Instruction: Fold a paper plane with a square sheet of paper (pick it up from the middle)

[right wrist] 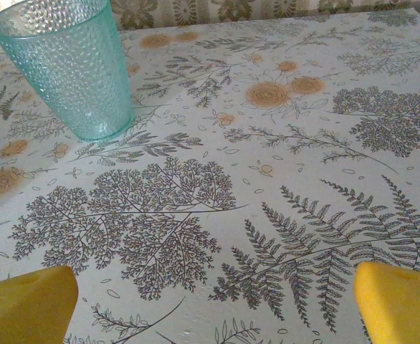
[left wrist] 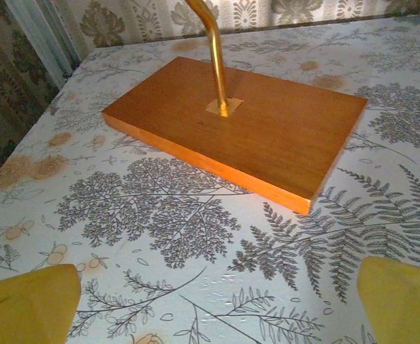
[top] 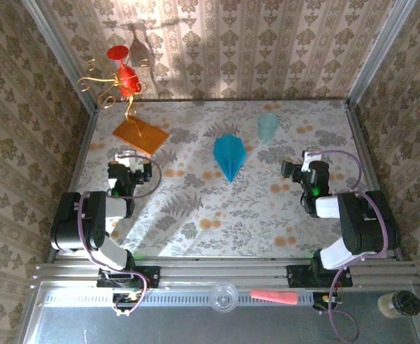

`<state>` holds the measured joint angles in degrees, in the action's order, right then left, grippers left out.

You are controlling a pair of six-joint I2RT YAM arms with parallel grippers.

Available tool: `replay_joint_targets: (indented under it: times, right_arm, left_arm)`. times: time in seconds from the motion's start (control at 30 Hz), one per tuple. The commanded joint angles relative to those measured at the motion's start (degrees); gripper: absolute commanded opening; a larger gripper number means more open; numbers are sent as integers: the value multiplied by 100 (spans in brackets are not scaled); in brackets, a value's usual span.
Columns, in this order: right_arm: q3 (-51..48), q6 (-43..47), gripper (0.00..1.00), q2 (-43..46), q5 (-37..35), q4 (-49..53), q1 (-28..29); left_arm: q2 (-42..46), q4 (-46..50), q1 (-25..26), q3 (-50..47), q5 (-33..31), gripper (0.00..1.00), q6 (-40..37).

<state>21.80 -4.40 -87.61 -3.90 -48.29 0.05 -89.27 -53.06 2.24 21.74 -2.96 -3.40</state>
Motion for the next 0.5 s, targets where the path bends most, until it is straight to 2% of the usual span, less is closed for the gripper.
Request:
replay_joint_targets:
  times: [0.0, 0.17, 0.4, 0.47]
  right_arm:
    - [132, 125, 100, -36, -71, -171, 22]
    - [132, 124, 100, -36, -79, -172, 31]
    - [119, 126, 100, -29, -70, -182, 32]
    - [-18, 190, 100, 5, 171, -395, 13]
  left_arm:
    - [9, -69, 31, 16, -24, 100, -176]
    - [10, 87, -100, 94, 257, 100, -95]
    - [7, 131, -139, 121, 305, 100, -64]
    - [7, 120, -145, 111, 320, 100, -61]
